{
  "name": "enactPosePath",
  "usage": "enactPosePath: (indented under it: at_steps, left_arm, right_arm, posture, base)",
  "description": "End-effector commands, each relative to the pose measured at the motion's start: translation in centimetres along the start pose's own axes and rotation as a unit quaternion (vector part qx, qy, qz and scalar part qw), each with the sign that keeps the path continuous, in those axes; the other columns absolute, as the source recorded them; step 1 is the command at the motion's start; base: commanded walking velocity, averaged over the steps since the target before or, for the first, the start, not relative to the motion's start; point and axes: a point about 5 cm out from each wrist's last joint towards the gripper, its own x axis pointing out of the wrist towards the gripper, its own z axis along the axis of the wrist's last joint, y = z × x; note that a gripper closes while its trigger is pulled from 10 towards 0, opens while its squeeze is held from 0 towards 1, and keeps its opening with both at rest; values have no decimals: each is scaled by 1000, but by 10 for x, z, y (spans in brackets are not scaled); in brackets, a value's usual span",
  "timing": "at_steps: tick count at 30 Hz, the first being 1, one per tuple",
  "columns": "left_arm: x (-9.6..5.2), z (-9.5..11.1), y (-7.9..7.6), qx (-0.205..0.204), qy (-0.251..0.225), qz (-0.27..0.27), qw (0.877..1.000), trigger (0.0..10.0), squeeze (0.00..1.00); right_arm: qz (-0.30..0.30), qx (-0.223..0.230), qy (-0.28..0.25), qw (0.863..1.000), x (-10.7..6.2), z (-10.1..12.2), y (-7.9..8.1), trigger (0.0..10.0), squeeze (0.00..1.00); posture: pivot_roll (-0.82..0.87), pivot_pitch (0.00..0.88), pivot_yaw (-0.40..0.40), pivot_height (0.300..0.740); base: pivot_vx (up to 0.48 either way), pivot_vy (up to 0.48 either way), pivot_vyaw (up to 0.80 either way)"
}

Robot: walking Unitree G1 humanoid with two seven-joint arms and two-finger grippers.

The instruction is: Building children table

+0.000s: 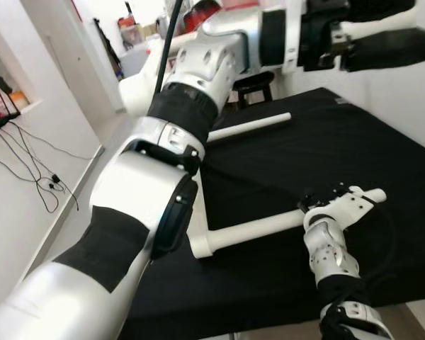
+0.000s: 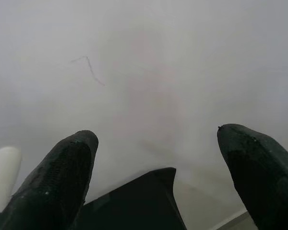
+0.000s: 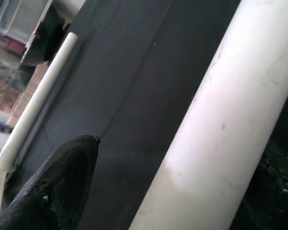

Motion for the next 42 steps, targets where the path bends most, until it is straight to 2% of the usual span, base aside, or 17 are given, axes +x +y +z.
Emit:
enactPosePath:
  at_steps: [1, 8, 10, 13, 15, 17, 19, 23, 25, 27, 34, 35, 36, 37, 40, 41, 42]
  left_arm:
    - [-10, 2, 2, -5, -5, -1, 1000, 10000, 1000]
    - [-9, 4, -2, -4, -9, -33, 999, 10000, 1000]
    - [-9, 6, -5, -3, -10, -54, 999, 10000, 1000]
    - [-10, 6, -6, -2, -10, -59, 998, 10000, 1000]
    - [-9, 6, -8, -3, -12, -72, 997, 10000, 1000]
    - [-9, 6, -8, -3, -12, -72, 997, 10000, 1000]
    - [-9, 6, -9, -3, -15, -80, 997, 10000, 1000]
    - [-8, 6, -11, -5, -19, -88, 996, 10000, 1000]
    - [-8, 6, -11, -5, -19, -88, 996, 10000, 1000]
    - [-8, 7, -11, -6, -22, -93, 995, 10000, 1000]
    - [-7, 12, -12, -5, -33, -95, 995, 10000, 1000]
    - [-4, 20, -12, -2, -50, -98, 994, 10000, 1000]
    - [-1, 30, -12, 0, -70, -105, 992, 10000, 1000]
    - [2, 39, -13, 2, -92, -114, 989, 10000, 690]
    - [3, 45, -14, 2, -106, -120, 987, 10000, 690]
    - [5, 49, -15, 8, -114, -131, 985, 10000, 0]
    - [5, 49, -15, 8, -114, -131, 985, 10000, 0]
  right_arm:
    - [-102, 3, 120, 988, -11, -58, -41, 10000, 1000]
    - [-83, 23, 79, 993, -27, -44, -26, 10000, 1000]
    - [-85, 41, 68, 993, -56, -37, -35, 10000, 1000]
    - [-86, 49, 67, 993, -65, -34, -38, 10000, 1000]
    - [-78, 79, 62, 992, -89, -27, -45, 10000, 1000]
    - [-78, 79, 62, 992, -89, -27, -45, 10000, 1000]
    - [-63, 107, 57, 991, -108, -19, -48, 10000, 1000]
    - [-35, 148, 47, 987, -127, -9, -48, 10000, 1000]
    - [-35, 148, 47, 987, -127, -9, -48, 10000, 1000]
    - [23, 179, 45, 983, -148, -2, -40, 10000, 1000]
    - [78, 157, 28, 984, -161, 9, -32, 10000, 996]
    - [96, 139, 13, 986, -160, 17, -28, 10000, 475]
    - [112, 126, 5, 986, -158, 23, -23, 10000, 345]
    - [128, 109, -1, 986, -155, 27, -17, 10000, 180]
    - [137, 98, -4, 986, -153, 29, -14, 10000, 180]
    - [147, 91, -1, 985, -153, 29, -9, 10000, 43]
    - [147, 91, -1, 985, -153, 29, -9, 10000, 43]
  posture:
    - [-88, 52, 229, 740]
    - [-103, 37, 207, 740]
    - [-121, 34, 197, 740]
    - [-121, 34, 197, 740]
    - [-142, 31, 201, 740]
    - [-142, 31, 201, 740]
    - [-161, 33, 208, 740]
    - [-168, 34, 215, 740]
    - [-168, 34, 215, 740]
    - [-173, 36, 219, 740]
    - [-180, 34, 221, 740]
    - [-180, 31, 219, 740]
    - [-178, 25, 215, 740]
    - [-177, 22, 216, 740]
    - [-177, 22, 216, 740]
    - [-179, 19, 218, 740]
    - [-179, 19, 218, 740]
  base:
    - [0, 0, 0]
    - [0, 0, 0]
    - [0, 0, 0]
    - [0, 0, 0]
    - [0, 0, 0]
    - [0, 0, 0]
    - [0, 0, 0]
    - [0, 0, 0]
    - [0, 0, 0]
    - [0, 0, 0]
    - [0, 0, 0]
    - [0, 0, 0]
    - [0, 0, 0]
    - [0, 0, 0]
    - [0, 0, 0]
    - [0, 0, 0]
    - [0, 0, 0]
